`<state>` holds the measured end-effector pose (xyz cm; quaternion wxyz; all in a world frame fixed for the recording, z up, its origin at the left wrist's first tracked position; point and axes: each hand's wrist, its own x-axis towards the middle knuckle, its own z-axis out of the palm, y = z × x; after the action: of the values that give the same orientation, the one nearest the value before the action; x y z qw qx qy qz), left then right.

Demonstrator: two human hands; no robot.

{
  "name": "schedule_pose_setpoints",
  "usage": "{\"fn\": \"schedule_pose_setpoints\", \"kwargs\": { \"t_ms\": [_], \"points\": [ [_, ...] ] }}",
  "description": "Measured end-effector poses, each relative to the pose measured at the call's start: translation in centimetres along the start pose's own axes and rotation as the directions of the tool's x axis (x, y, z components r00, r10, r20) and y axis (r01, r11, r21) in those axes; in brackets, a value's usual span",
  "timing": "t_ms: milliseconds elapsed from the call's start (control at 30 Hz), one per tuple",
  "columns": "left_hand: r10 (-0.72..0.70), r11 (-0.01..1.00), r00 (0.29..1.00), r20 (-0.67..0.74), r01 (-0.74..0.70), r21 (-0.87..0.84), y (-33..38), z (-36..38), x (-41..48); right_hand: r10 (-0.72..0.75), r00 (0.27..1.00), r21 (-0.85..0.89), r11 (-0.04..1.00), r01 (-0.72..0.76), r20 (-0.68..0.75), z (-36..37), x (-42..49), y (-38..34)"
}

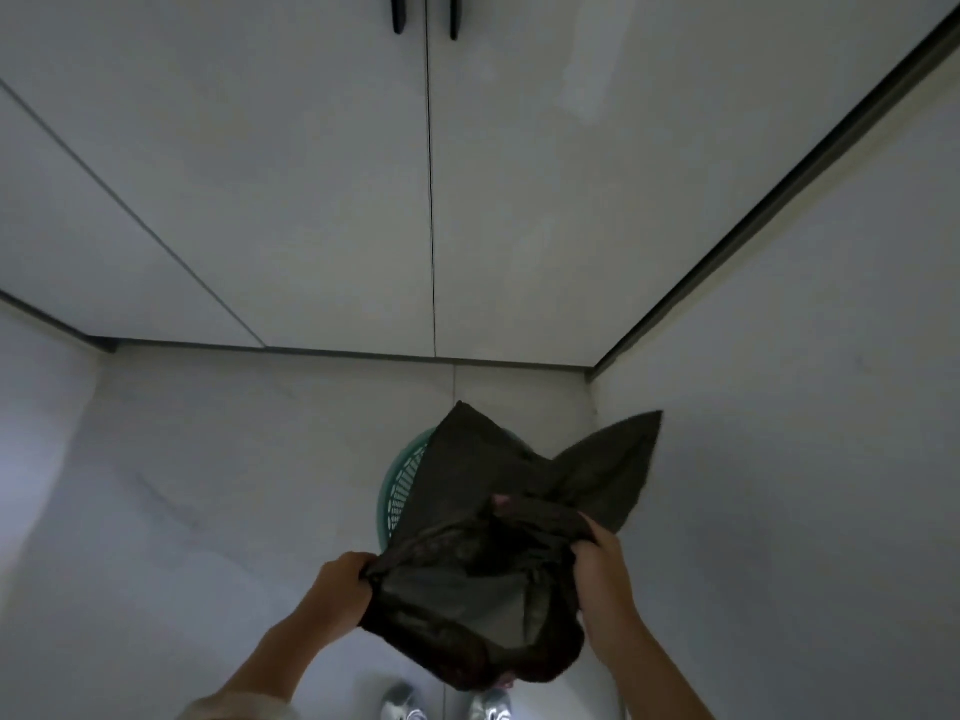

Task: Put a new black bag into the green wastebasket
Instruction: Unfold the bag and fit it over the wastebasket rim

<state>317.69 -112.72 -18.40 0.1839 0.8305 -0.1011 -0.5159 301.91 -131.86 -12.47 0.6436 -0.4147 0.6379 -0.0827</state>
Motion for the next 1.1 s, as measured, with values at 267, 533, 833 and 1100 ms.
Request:
{"fn": "schedule_pose_setpoints", "kwargs": {
  "t_ms": [267,533,833,1100],
  "points": [
    [0.006,0.998,1.0,0.025,-0.008,0.065,-1.0,1.3,4.3,0.22,0.912,-0.329,0.939,-0.102,0.345,9.3,4.9,2.8],
    [0.145,0.736,0.97,0.195,-0.238,0.634,-1.8,3.9,5.1,-0.242,0.962,-0.634,0.727,0.264,0.123,4.2,7.6,5.2],
    [-0.085,0.992,0.947,0.31,0.109,-0.058,2.6,8.2,11.9,0.086,0.954,-0.62,0.776,0.117,0.287,5.7,16.2,8.2],
    [0.087,0.996,0.963,-0.256,-0.086,0.014,1.2,6.2,15.2,0.064,0.958,-0.701,0.696,0.158,0.28,7.7,17.9,10.8]
  ]
}}
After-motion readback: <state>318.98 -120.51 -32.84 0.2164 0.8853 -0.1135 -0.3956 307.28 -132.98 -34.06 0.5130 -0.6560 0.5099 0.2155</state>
